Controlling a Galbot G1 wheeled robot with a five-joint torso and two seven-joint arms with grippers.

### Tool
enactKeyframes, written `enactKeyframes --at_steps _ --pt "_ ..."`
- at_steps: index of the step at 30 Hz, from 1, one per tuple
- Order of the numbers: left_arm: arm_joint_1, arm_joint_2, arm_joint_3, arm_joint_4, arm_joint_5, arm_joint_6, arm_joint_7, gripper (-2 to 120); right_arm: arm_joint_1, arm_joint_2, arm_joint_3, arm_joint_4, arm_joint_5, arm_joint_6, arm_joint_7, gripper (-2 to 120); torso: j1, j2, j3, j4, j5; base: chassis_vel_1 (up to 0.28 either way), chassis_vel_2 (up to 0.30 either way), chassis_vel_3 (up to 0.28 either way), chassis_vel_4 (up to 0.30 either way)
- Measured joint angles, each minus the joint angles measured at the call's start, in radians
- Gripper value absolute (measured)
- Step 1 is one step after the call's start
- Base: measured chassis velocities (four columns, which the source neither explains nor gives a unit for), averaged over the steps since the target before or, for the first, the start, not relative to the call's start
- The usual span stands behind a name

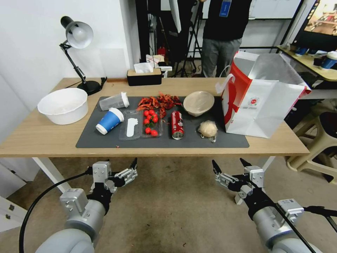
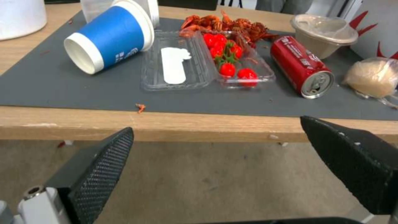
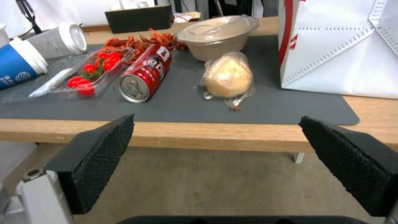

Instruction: Pick up the trash from the table and place it into the takeout bag.

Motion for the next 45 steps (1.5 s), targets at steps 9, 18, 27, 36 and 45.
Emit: enactKeyframes --at_steps 9,18,27,36,45 --pt "-0.001 -0.001 -0.003 0.001 0.002 -0.004 0.002 100 0.006 -0.005 0.002 -0.005 0.000 0.008 0.001 100 0.000 0.000 0.000 0.0000 0.0000 0.000 0.000 0.000 0.000" --pt "0.000 0.010 -0.013 0.002 0.002 -0.007 0.010 100 0.044 -0.056 0.018 -0.009 0.035 0.036 0.001 100 0.000 0.000 0.000 0.0000 -0.0001 0.000 0.000 0.000 0.000" --pt "-0.008 0.025 0.003 0.002 0.002 -0.006 0.014 100 0.186 -0.155 0.050 -0.116 0.131 0.184 -0.064 100 0.000 0.000 0.000 0.0002 0.0001 0.000 0.000 0.000 0.000" --pt "-0.010 0.014 0.001 0.003 0.002 -0.008 0.013 100 0.375 -0.273 0.020 -0.301 0.199 0.245 -0.065 100 0.000 0.000 0.000 0.0001 0.0002 0.000 0.000 0.000 0.000" --pt "-0.008 0.001 0.006 0.013 0.013 -0.010 0.011 100 0.623 -0.299 -0.091 -0.496 0.227 0.144 -0.025 100 0.000 0.000 0.000 0.0001 0.0000 0.000 0.000 0.000 0.000"
